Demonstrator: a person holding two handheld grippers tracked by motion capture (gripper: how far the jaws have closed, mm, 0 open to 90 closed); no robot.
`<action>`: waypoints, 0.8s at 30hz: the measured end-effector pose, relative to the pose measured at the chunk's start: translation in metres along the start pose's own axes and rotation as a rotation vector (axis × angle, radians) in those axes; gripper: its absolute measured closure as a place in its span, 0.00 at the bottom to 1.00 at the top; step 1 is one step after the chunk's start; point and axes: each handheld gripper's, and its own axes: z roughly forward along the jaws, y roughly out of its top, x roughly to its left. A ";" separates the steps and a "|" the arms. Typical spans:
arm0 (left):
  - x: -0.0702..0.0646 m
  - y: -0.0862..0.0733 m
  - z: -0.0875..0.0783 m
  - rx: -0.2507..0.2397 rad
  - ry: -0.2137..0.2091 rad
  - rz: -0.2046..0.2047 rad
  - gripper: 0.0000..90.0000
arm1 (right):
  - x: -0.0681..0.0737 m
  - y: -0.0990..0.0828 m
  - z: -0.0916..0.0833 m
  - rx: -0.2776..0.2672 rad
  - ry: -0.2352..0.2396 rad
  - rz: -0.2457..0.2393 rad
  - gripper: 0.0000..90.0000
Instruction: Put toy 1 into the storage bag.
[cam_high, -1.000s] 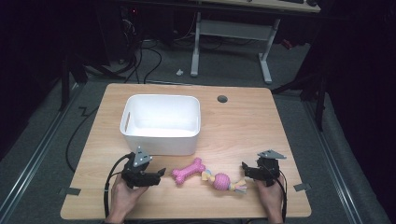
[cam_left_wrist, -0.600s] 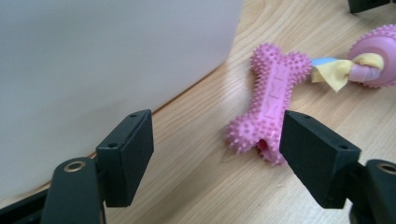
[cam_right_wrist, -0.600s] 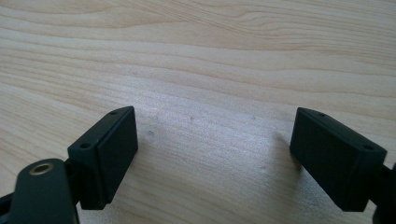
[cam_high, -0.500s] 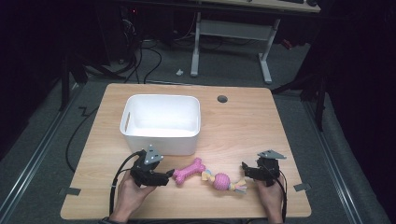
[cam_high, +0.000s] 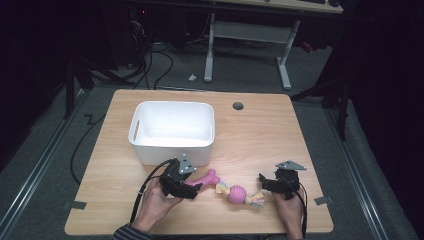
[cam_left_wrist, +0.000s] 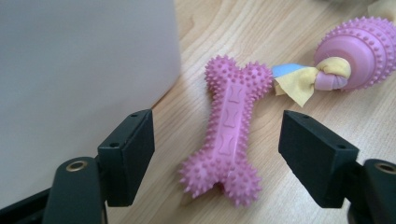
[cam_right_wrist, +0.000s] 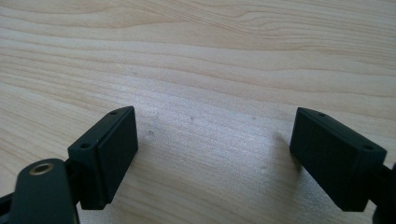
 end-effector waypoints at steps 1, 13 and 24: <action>-0.001 0.001 0.003 0.009 -0.004 0.007 0.31 | 0.000 0.000 0.000 0.000 0.000 0.000 0.17; -0.007 0.011 0.037 0.129 -0.039 0.044 0.36 | 0.000 0.000 0.000 0.000 0.001 0.000 0.17; -0.008 0.012 0.054 0.157 -0.031 0.060 0.44 | 0.000 0.000 0.000 0.000 0.002 0.000 0.17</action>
